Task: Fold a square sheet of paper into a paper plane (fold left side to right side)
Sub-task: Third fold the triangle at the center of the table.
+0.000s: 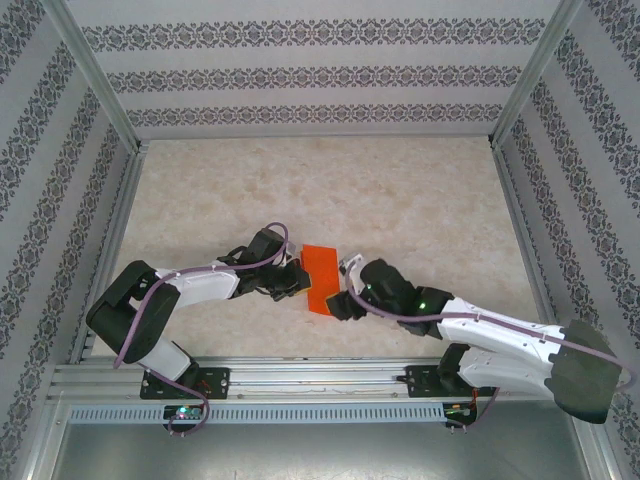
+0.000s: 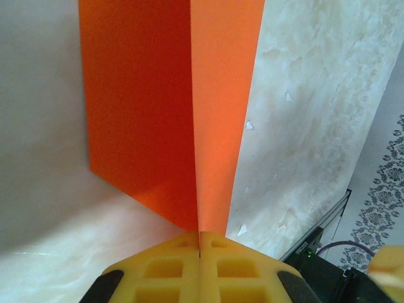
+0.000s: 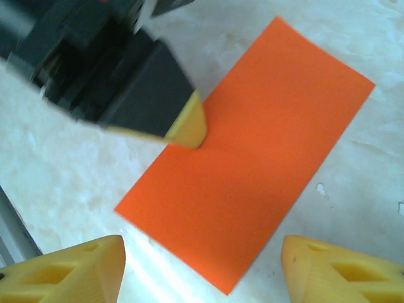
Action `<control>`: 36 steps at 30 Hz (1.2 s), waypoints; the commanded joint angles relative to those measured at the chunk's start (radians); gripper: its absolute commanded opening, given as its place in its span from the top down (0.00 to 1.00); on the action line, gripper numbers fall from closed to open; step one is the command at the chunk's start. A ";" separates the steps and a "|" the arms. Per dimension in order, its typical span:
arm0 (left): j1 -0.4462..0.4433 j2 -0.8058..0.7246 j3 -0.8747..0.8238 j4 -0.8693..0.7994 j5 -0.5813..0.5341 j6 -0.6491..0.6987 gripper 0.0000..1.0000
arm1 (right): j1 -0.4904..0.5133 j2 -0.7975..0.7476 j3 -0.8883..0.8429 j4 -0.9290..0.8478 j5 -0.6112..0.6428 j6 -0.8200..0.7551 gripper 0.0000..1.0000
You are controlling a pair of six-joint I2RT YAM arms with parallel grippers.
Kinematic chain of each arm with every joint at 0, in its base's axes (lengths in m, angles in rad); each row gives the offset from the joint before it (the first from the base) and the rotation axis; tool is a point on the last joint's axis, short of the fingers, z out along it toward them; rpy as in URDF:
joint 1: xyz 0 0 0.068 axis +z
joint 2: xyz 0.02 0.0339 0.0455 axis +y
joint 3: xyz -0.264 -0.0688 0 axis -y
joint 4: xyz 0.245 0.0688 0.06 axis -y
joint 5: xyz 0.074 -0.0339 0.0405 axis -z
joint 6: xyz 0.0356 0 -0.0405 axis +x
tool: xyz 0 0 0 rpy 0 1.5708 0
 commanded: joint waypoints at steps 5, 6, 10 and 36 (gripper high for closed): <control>-0.005 0.018 0.029 -0.022 0.030 -0.019 1.00 | 0.282 0.129 0.005 0.010 0.417 -0.196 0.26; -0.005 0.019 0.030 -0.022 0.031 -0.018 1.00 | 0.308 0.168 0.020 0.011 0.451 -0.207 0.23; -0.005 0.021 0.036 -0.031 0.032 -0.015 1.00 | 0.361 0.314 0.092 0.007 0.532 -0.234 0.13; 0.000 0.000 0.044 -0.085 0.008 0.015 0.87 | 0.270 0.444 0.169 0.064 0.375 -0.196 1.00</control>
